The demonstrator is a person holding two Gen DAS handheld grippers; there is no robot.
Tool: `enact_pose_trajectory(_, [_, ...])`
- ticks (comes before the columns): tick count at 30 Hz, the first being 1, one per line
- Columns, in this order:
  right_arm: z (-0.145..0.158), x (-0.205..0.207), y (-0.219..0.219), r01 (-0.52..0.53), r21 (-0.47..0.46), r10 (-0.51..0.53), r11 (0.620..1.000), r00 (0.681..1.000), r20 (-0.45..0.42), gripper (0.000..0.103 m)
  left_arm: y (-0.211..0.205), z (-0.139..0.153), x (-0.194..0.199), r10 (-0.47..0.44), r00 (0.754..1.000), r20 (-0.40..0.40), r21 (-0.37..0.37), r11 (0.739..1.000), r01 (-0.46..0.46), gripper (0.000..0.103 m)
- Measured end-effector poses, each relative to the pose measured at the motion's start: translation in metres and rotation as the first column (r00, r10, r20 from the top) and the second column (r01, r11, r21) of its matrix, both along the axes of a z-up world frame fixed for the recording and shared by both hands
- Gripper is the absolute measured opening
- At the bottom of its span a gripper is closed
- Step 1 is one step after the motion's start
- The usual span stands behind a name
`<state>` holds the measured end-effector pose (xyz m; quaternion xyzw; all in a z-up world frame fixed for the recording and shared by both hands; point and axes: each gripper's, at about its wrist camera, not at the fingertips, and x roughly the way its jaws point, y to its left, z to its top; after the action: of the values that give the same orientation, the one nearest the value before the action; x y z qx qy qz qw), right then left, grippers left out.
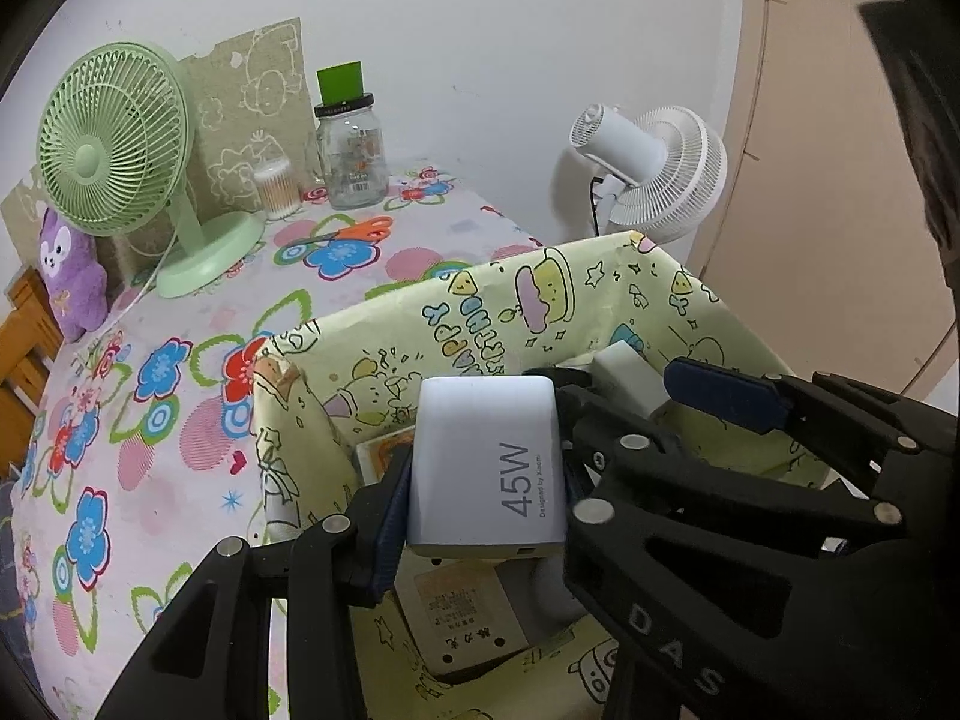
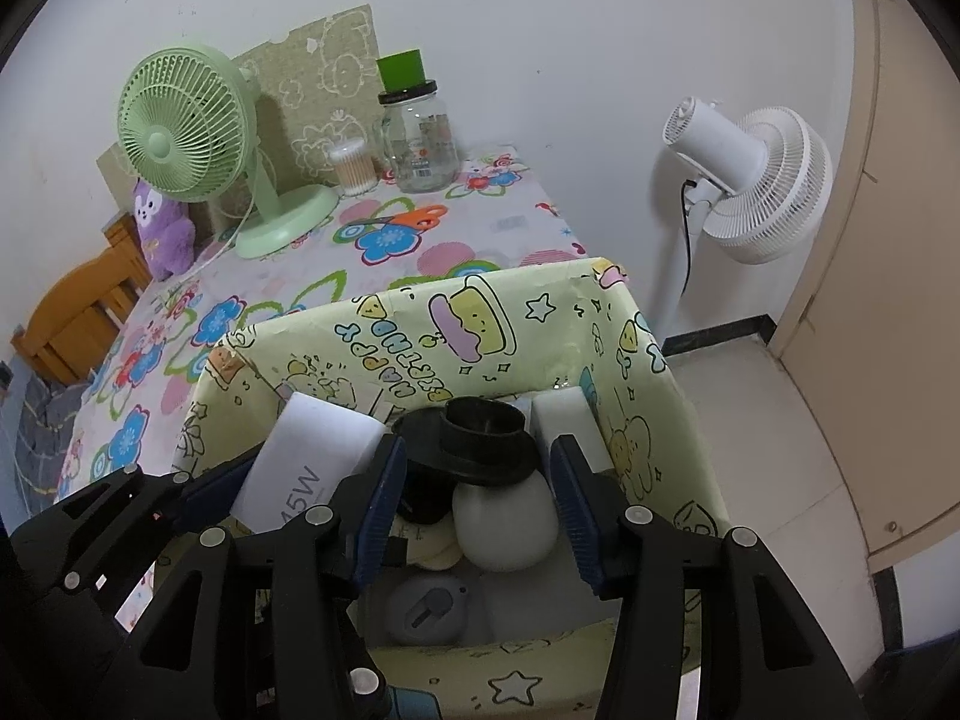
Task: Organize rigid objects
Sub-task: 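Lower the charger and black cup into the box and open both grippers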
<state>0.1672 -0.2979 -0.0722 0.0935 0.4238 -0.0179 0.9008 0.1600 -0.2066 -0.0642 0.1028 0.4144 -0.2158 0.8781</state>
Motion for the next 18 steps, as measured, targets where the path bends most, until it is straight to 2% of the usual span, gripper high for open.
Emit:
enact_pose_trajectory(4, [0.002, -0.007, 0.000, 0.010, -0.004, -0.010, 1.000, 1.000, 0.022, 0.055, 0.000, 0.000, -0.003, -0.002, 1.000, 0.014, 0.008, 1.000, 0.001, 0.049])
enact_pose_trajectory(6, [0.004, -0.012, 0.000, 0.038, -0.020, -0.037, 0.999, 0.999, 0.037, 0.064, -0.001, 0.001, -0.004, -0.001, 1.000, 0.026, 0.011, 1.000, 0.000, 0.049])
enact_pose_trajectory(7, [0.003, -0.014, -0.002, 0.060, -0.018, -0.059, 0.998, 0.997, 0.043, 0.074, -0.001, 0.001, -0.005, 0.000, 1.000, 0.031, 0.013, 1.000, -0.001, 0.048])
enact_pose_trajectory(8, [0.002, -0.017, -0.005, 0.072, -0.008, -0.072, 0.997, 0.996, 0.046, 0.077, -0.001, 0.001, -0.005, 0.000, 0.999, 0.034, 0.014, 1.000, -0.001, 0.048])
enact_pose_trajectory(11, [0.003, -0.022, -0.007, 0.074, 0.003, -0.074, 0.997, 0.996, 0.051, 0.077, -0.001, 0.001, -0.006, -0.004, 1.000, 0.025, 0.009, 1.000, 0.003, 0.051])
enact_pose_trajectory(13, [0.005, -0.024, -0.005, 0.078, -0.002, -0.078, 0.997, 0.996, 0.052, 0.077, -0.001, 0.002, -0.008, -0.006, 1.000, 0.030, 0.015, 1.000, 0.005, 0.063])
enact_pose_trajectory(18, [0.007, -0.031, -0.004, 0.085, 0.011, -0.086, 0.996, 0.995, 0.052, 0.080, -0.001, 0.007, -0.017, -0.015, 0.998, 0.060, 0.035, 0.999, 0.013, 0.074])
